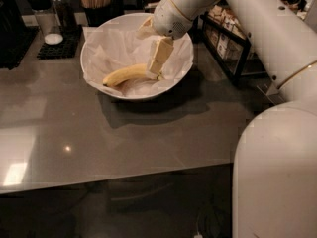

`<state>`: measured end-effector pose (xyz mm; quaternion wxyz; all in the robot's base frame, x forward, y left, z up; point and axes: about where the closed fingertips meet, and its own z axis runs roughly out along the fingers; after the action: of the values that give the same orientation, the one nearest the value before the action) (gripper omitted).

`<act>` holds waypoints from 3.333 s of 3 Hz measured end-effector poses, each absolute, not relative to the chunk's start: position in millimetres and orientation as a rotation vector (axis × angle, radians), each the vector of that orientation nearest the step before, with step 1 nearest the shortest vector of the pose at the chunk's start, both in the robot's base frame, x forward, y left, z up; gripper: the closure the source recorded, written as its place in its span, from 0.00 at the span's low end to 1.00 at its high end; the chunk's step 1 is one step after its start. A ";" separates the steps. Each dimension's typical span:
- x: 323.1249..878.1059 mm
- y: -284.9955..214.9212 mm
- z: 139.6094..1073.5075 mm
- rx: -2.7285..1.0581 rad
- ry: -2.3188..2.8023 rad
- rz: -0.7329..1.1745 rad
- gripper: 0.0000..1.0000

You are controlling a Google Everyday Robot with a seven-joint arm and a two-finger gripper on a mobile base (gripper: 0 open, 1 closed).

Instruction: Pick banana from white bowl

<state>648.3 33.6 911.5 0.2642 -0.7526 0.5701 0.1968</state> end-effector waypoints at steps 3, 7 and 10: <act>654.2 33.1 858.9 -1.976 1.640 0.650 0.20; 648.3 40.2 844.7 -1.886 1.718 0.592 0.83; 646.6 22.8 857.2 -1.794 1.754 0.487 1.00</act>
Offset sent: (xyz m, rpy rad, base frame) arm 0.0027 -0.0117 -0.0594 0.0204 0.1422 -0.0636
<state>646.6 22.8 857.2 0.2888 -0.6719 0.6572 0.1826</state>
